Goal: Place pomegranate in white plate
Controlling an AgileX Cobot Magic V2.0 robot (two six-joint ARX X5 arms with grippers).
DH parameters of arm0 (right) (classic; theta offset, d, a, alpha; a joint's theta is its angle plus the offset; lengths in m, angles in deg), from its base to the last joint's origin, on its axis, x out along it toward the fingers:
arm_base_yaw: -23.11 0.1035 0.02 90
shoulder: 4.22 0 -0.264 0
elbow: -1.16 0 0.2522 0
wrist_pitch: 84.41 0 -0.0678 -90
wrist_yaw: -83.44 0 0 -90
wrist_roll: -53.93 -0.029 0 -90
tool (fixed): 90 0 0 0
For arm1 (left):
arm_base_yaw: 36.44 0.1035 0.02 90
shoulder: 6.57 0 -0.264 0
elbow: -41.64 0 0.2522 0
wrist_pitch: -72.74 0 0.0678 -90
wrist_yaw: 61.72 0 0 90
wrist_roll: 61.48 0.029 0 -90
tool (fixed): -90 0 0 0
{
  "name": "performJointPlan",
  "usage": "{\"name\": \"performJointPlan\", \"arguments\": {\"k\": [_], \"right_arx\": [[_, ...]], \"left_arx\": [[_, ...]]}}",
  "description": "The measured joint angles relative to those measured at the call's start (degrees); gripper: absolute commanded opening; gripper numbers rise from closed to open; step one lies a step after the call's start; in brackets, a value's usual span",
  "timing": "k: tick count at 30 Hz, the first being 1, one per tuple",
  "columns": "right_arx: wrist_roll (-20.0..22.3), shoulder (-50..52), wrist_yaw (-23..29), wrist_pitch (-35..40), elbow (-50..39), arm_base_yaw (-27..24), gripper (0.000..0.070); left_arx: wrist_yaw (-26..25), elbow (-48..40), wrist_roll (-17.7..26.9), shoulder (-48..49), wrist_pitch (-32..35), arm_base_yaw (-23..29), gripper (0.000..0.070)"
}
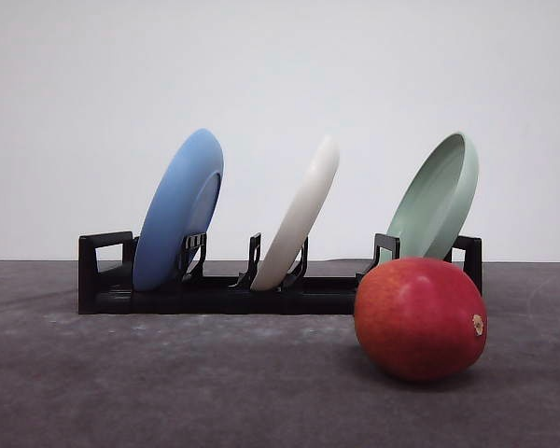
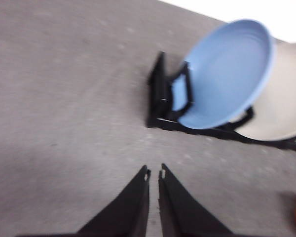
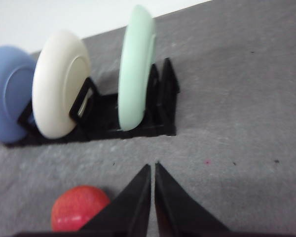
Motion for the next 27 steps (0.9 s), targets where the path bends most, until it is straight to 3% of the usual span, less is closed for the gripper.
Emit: {"name": "performJointPlan", "arguments": {"k": [8,14,22,24,27], "right_arx": [[3.1,-5.0,1.3,1.7,0.3,9.0,0.0005],[3.2,-7.3,1.9,5.6,0.3,16.1,0.0005],[3.2,-11.8,1.4,12.3,0.3,18.0,0.0006],[3.2,-12.4,1.4,12.3,0.3,18.0,0.0016],[3.5,-12.8,1.5,12.9,0.3,18.0,0.0225]], "left_arx": [[-1.6,3.7,2.5,-9.5,1.2,-10.2,0.0012],[0.8,3.7,3.3,-13.1,8.9,-17.6,0.0012],[1.1,3.7,8.3,-17.7,13.9,-24.1,0.0013],[1.2,3.7,8.9,-17.9,14.1,-24.6,0.0052],[1.3,3.7,10.0,-18.1,15.1,-25.1,0.0322]]}}
